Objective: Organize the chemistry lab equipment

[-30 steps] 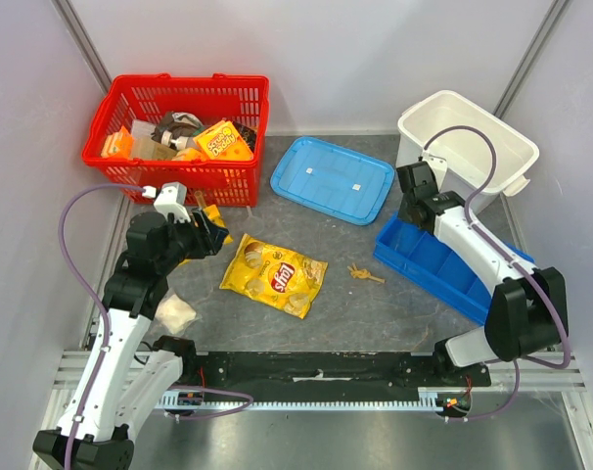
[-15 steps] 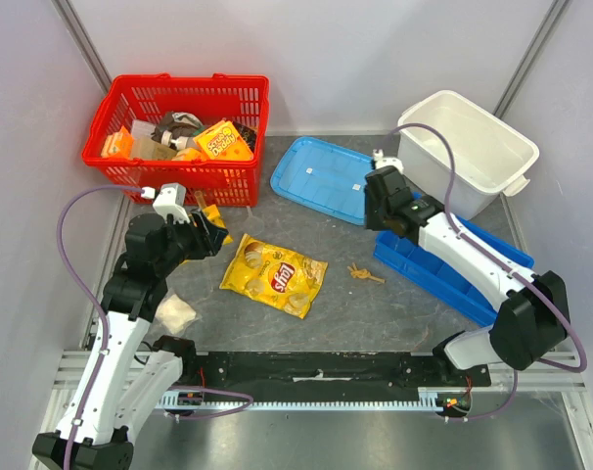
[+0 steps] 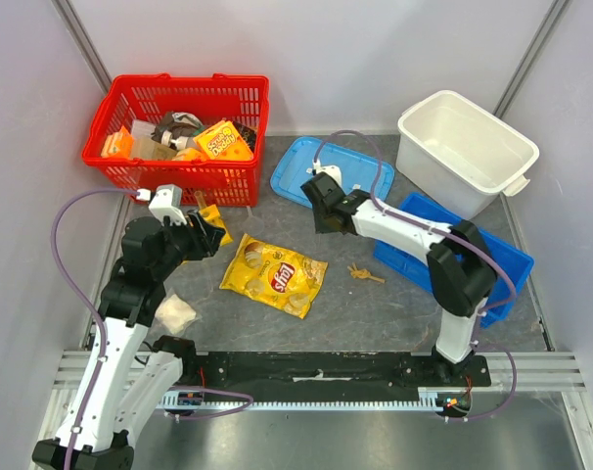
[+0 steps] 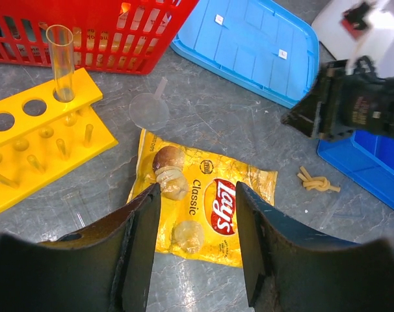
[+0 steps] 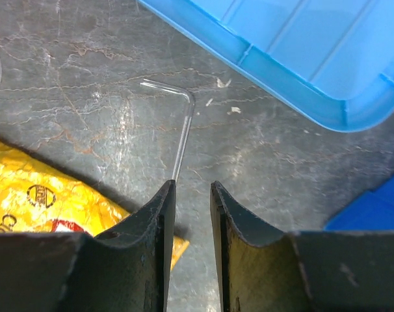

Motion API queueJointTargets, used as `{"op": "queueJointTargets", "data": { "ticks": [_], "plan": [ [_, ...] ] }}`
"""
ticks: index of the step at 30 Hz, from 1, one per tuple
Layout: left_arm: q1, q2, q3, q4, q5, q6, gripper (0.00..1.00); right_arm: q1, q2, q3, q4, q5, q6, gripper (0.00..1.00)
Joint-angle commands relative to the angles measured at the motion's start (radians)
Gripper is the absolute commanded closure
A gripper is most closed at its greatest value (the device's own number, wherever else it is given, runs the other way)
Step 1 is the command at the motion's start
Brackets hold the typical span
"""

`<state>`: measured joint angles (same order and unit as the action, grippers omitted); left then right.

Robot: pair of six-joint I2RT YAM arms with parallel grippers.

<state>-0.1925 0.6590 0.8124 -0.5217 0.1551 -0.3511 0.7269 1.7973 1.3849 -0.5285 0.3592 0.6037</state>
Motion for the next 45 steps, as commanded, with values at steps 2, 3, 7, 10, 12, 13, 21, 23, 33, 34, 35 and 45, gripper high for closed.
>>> {"op": "queueJointTargets", "data": {
  "ticks": [2,3,7,10,12,13,21,23,33,34,35,45],
  "plan": [
    [-0.004,-0.015,0.002,0.029,-0.022,-0.022,0.44,0.006,0.111,0.097,0.044,-0.002,0.011,0.64],
    [-0.005,-0.015,0.002,0.028,-0.022,-0.022,0.44,0.005,0.128,0.101,0.044,-0.003,0.008,0.64],
    [-0.007,-0.01,0.004,0.029,-0.019,-0.022,0.44,0.005,0.184,0.118,0.053,-0.022,0.005,0.64],
    [-0.009,-0.009,0.007,0.028,-0.025,-0.022,0.44,0.005,0.223,0.132,0.055,-0.043,0.004,0.64],
    [-0.008,-0.009,0.008,0.026,-0.031,-0.02,0.44,0.006,0.241,0.137,0.053,-0.049,0.002,0.65],
    [-0.008,-0.01,0.008,0.026,-0.034,-0.02,0.44,0.003,0.249,0.141,0.053,-0.051,0.002,0.65],
    [-0.008,-0.01,0.008,0.023,-0.038,-0.02,0.44,0.005,0.3,0.147,0.048,-0.057,0.008,0.66],
    [-0.01,-0.01,0.008,0.023,-0.038,-0.02,0.45,0.005,0.309,0.144,0.047,-0.065,0.008,0.67],
    [-0.012,-0.007,0.01,0.022,-0.04,-0.022,0.45,0.005,0.304,0.121,0.042,-0.052,0.005,0.83],
    [-0.012,-0.006,0.01,0.022,-0.042,-0.022,0.45,0.005,0.303,0.124,0.047,-0.051,-0.001,0.85],
    [-0.012,-0.006,0.01,0.022,-0.042,-0.022,0.45,0.005,0.298,0.128,0.048,-0.046,-0.004,0.85],
    [-0.012,-0.002,0.01,0.022,-0.046,-0.022,0.45,0.003,0.228,0.166,0.056,-0.005,-0.048,0.88]
  ]
}}
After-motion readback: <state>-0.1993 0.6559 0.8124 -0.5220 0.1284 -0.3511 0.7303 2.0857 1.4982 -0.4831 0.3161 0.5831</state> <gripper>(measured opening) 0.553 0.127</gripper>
